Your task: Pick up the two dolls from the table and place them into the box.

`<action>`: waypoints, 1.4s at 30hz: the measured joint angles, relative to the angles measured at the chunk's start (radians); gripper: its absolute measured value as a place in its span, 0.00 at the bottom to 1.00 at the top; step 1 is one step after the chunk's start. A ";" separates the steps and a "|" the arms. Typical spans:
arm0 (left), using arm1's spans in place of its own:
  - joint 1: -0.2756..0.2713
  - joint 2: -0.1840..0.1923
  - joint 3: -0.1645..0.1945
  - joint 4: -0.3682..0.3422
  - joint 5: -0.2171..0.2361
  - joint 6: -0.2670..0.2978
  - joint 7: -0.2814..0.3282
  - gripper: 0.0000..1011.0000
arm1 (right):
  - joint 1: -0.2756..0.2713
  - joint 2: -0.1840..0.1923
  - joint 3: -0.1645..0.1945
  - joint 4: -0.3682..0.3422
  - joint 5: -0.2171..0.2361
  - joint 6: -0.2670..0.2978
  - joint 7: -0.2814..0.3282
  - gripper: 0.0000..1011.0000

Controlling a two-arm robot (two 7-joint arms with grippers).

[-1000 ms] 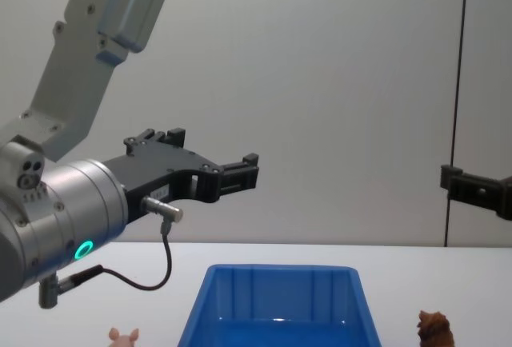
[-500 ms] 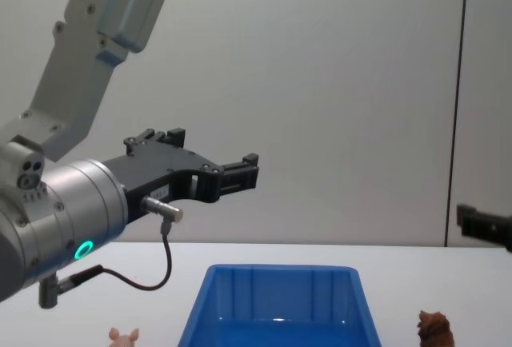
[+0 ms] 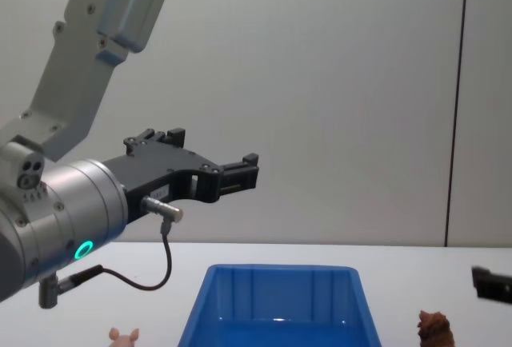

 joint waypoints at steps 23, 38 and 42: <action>0.000 0.000 0.000 0.000 0.000 0.000 0.000 0.99 | -0.041 0.013 0.014 0.031 -0.029 0.098 -0.042 0.99; 0.000 0.000 0.000 0.000 0.000 0.000 0.000 0.99 | -0.047 0.008 0.021 0.079 -0.024 0.112 -0.034 0.73; 0.000 0.000 0.000 0.000 0.000 0.000 0.000 0.99 | -0.046 0.005 0.021 0.092 -0.022 0.112 -0.024 0.62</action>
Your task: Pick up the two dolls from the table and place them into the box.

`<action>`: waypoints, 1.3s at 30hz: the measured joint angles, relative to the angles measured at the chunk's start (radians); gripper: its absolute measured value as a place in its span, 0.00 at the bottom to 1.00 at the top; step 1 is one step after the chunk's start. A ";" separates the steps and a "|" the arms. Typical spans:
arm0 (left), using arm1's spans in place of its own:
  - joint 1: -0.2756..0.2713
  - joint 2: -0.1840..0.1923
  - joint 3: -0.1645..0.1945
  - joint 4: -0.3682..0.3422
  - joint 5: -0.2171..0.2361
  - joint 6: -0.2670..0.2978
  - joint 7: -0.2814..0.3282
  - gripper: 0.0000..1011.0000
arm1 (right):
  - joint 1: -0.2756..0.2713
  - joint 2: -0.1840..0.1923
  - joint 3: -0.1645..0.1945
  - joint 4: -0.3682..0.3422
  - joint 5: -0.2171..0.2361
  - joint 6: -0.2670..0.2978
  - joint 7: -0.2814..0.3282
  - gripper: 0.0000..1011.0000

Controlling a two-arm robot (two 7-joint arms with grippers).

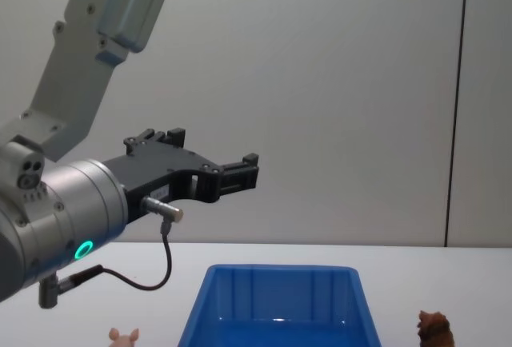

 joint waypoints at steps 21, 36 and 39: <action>0.000 0.000 0.000 0.000 0.000 0.000 0.000 0.99 | 0.011 -0.008 -0.003 0.015 -0.033 -0.080 0.069 0.22; 0.000 0.000 0.000 0.000 0.000 0.000 0.000 0.99 | 0.039 -0.023 -0.012 -0.057 -0.050 -0.166 0.167 0.16; 0.000 0.000 0.000 0.000 0.000 0.000 0.000 0.99 | 0.051 -0.030 -0.017 -0.063 -0.048 -0.178 0.200 0.14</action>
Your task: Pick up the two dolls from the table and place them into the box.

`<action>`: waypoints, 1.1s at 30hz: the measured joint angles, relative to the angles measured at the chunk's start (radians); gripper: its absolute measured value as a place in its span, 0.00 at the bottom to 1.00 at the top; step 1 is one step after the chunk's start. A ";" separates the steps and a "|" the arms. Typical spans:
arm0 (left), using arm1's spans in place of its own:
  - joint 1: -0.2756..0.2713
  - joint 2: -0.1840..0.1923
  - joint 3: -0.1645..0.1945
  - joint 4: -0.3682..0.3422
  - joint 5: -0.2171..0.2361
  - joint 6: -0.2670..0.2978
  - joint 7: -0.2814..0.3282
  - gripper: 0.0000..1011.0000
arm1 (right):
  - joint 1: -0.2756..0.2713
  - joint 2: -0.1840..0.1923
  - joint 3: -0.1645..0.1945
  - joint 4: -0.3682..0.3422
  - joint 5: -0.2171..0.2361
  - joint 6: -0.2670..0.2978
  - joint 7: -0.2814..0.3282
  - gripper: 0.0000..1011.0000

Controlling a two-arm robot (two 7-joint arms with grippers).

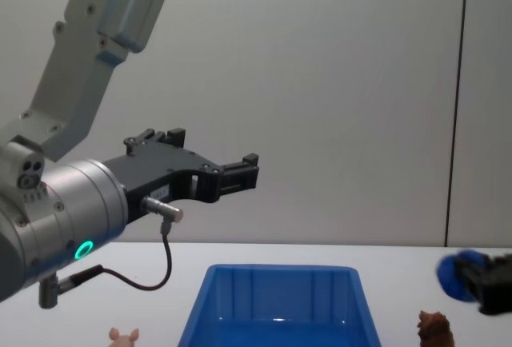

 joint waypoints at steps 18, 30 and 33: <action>0.000 0.000 0.000 0.000 0.000 0.000 0.000 0.99 | 0.104 -0.076 -0.055 0.069 0.001 -0.025 0.226 0.08; 0.000 0.000 0.000 0.000 0.000 0.000 0.000 0.99 | 0.174 -0.130 -0.094 0.188 -0.024 -0.028 0.319 0.41; 0.000 0.000 0.000 0.000 0.000 0.000 0.000 0.99 | 0.180 -0.136 -0.098 0.204 -0.028 -0.031 0.316 0.49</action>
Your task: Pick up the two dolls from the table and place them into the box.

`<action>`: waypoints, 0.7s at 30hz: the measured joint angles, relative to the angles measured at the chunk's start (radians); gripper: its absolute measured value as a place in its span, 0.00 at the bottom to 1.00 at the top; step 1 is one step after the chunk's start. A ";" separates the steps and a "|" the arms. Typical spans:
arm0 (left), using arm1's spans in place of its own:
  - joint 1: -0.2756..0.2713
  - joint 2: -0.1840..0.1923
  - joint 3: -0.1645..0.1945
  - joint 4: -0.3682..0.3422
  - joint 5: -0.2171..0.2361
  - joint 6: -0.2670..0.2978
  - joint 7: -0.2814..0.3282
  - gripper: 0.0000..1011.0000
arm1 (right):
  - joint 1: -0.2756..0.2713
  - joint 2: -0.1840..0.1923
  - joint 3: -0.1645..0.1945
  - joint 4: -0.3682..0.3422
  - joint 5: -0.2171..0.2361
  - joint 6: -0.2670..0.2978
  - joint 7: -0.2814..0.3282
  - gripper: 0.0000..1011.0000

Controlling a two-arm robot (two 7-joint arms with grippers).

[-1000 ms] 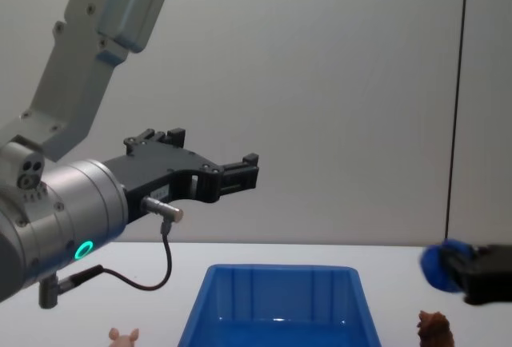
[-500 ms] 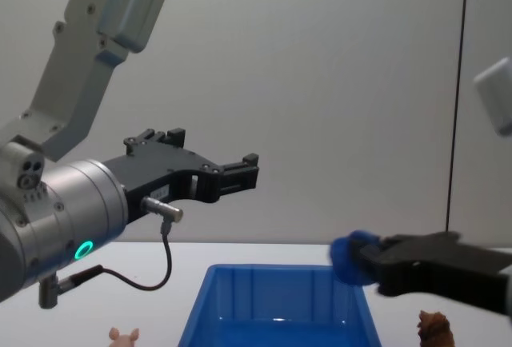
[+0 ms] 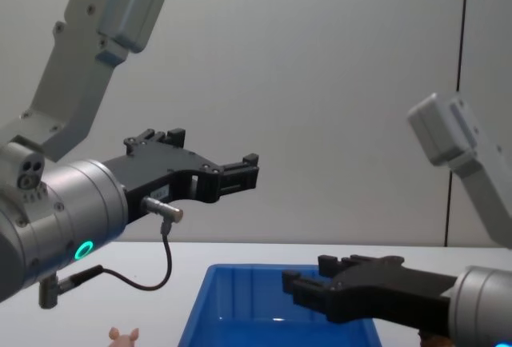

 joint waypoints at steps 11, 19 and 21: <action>0.000 0.000 0.000 0.000 0.000 0.000 0.000 0.99 | -0.009 0.002 0.001 0.005 -0.004 -0.004 -0.074 0.83; 0.000 0.000 0.000 0.000 0.000 0.000 0.000 0.99 | -0.044 0.023 0.015 -0.038 -0.002 -0.002 -0.159 0.99; 0.000 0.000 0.000 0.000 0.000 0.000 0.000 0.99 | -0.059 0.033 0.020 -0.057 -0.001 0.001 -0.189 0.99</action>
